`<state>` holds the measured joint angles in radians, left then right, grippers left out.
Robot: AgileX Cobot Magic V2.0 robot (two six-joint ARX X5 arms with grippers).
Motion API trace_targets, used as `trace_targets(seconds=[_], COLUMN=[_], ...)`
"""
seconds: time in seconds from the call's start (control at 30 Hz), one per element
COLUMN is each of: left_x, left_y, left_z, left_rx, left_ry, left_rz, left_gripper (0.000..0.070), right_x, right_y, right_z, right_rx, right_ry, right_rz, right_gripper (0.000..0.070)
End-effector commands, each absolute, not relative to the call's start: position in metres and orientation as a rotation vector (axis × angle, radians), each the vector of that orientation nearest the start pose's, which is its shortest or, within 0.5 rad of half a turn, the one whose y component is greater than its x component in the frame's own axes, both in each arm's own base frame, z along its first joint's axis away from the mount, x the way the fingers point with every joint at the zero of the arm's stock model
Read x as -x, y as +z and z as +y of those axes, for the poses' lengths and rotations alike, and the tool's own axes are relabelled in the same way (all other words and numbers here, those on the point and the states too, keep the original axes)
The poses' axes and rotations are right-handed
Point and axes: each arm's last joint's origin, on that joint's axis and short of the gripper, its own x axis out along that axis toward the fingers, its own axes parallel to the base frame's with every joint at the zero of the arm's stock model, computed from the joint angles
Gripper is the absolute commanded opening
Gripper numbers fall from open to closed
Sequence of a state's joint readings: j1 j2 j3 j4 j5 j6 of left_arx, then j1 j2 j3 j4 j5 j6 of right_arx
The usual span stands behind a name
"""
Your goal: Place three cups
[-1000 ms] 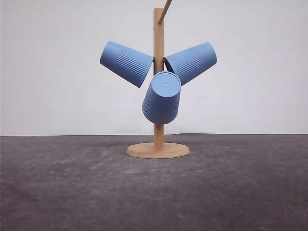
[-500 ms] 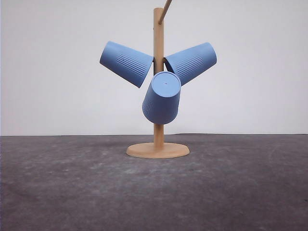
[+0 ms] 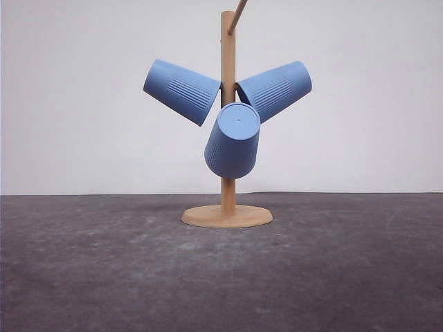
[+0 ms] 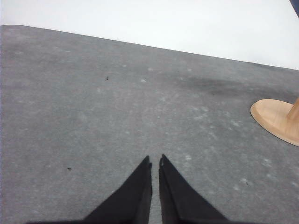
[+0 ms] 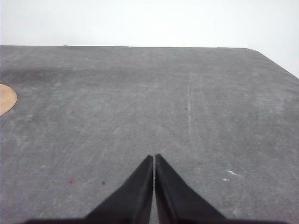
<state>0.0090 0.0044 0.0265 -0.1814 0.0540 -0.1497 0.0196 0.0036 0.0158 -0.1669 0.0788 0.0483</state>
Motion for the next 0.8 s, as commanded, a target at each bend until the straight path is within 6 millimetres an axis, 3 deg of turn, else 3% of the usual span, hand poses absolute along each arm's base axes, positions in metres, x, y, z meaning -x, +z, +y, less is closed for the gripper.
trace_targets(seconds=[0.0, 0.77], left_x=[-0.0954, -0.0954], left_y=[0.1502, 0.1502], left_z=[-0.0008, -0.0008], left_rx=[0.156, 0.156], left_ry=[-0.033, -0.033], left_rz=[0.181, 0.181], left_gripper=[0.0003, 0.0003], right_x=[-0.0961, -0.0961], right_y=[0.1524, 0.1524], right_z=[-0.0003, -0.0003], right_rx=[-0.034, -0.034], right_ry=[-0.062, -0.062], right_rz=[0.146, 0.146], right_gripper=[0.0000, 0.0000])
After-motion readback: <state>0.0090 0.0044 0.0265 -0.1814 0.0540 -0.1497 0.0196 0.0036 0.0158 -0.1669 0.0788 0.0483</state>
